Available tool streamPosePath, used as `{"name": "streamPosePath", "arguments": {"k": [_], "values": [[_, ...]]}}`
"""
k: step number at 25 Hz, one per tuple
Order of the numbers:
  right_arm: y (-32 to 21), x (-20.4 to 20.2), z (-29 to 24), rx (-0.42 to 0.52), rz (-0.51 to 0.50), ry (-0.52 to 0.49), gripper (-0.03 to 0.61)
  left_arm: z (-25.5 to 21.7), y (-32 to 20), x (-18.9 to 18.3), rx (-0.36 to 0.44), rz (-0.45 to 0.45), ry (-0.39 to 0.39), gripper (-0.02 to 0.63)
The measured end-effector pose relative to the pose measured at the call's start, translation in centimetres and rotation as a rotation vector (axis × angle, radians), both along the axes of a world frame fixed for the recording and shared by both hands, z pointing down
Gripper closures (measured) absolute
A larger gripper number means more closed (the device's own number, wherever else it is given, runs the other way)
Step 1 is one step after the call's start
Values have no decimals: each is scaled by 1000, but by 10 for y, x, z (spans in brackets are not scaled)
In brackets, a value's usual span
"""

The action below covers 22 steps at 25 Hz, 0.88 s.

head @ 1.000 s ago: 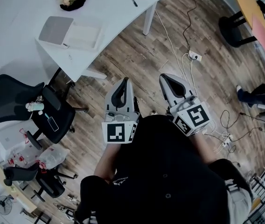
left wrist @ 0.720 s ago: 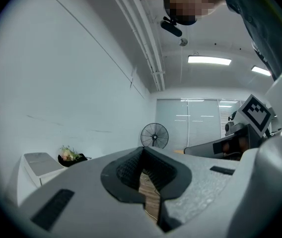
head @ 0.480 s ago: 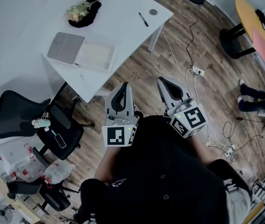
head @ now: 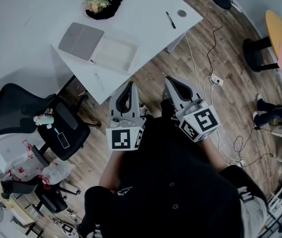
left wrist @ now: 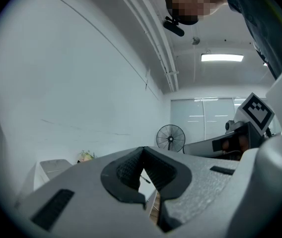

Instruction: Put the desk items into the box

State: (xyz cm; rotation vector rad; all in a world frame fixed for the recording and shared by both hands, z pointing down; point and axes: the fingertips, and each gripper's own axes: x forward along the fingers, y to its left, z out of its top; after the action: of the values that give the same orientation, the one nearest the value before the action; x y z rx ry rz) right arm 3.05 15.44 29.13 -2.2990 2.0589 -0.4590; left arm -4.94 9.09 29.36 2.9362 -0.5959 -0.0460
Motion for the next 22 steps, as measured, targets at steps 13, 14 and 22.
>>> {"name": "streamPosePath", "arguments": {"k": [13, 14, 22], "values": [[-103, 3, 28, -50, -279, -39, 580, 29, -77, -18, -14, -284, -84, 606], [-113, 5, 29, -53, -300, -40, 580, 32, -84, -18, -15, -305, -96, 606], [-177, 6, 37, -96, -473, -30, 580, 59, -128, -30, -69, -456, -178, 606]]}}
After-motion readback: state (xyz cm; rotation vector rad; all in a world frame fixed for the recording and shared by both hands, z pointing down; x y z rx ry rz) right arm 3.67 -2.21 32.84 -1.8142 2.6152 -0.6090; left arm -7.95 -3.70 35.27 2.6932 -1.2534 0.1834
